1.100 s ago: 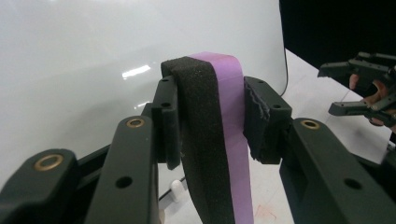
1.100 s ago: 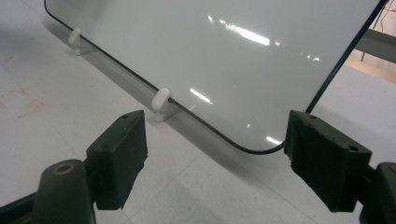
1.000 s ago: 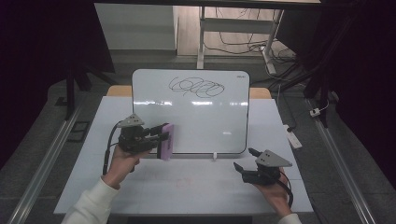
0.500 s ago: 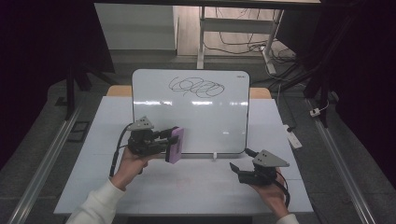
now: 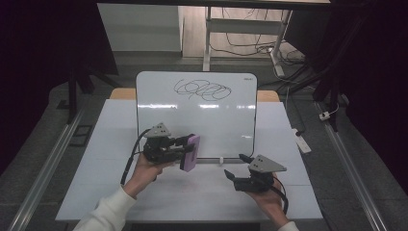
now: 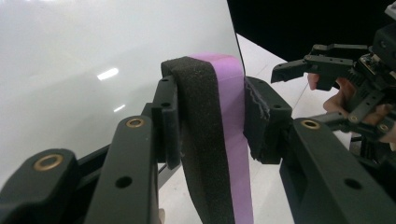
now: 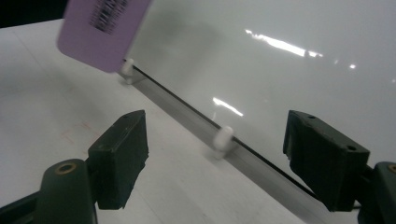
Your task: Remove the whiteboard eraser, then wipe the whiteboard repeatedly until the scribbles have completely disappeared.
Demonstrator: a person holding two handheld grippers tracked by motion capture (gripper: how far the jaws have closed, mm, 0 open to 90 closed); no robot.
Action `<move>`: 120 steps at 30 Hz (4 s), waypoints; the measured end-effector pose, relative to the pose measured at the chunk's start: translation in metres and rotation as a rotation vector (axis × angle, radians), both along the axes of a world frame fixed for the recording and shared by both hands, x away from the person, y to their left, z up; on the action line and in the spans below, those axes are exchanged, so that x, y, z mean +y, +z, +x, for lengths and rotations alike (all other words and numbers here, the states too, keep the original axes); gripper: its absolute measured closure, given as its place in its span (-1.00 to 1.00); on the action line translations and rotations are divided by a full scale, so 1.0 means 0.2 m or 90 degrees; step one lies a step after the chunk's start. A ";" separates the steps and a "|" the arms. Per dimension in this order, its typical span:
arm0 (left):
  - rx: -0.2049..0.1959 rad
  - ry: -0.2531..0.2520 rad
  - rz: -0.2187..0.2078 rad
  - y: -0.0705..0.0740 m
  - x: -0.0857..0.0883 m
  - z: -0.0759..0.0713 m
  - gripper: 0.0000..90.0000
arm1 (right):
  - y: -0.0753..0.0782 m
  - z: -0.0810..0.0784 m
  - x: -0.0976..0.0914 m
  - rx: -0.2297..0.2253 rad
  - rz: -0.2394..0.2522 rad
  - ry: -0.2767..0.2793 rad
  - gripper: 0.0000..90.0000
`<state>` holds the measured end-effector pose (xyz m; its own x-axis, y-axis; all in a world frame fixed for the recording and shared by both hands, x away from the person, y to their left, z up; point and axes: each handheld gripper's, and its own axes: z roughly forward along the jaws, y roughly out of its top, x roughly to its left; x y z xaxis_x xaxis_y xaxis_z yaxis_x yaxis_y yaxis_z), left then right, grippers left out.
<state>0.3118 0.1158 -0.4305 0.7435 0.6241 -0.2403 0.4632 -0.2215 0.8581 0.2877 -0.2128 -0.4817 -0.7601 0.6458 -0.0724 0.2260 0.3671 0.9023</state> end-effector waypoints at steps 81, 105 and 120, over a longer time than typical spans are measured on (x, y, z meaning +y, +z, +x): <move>-0.022 -0.050 -0.014 -0.05 -0.02 -0.09 -0.39 | 0.04 0.03 0.28 0.016 0.065 0.014 -0.15; 0.029 0.103 0.109 -0.31 0.58 -0.37 -0.57 | 0.09 0.07 0.16 -0.033 0.071 -0.012 -0.14; 0.051 0.128 0.123 -0.36 0.65 -0.37 -0.61 | 0.20 0.12 0.09 -0.070 0.076 -0.058 -0.13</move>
<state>0.2377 0.2466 -0.5023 0.5832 0.7973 -0.1555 0.5792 -0.2740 0.7678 0.3122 -0.1955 -0.4421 -0.6898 0.7205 -0.0712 0.1507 0.2391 0.9592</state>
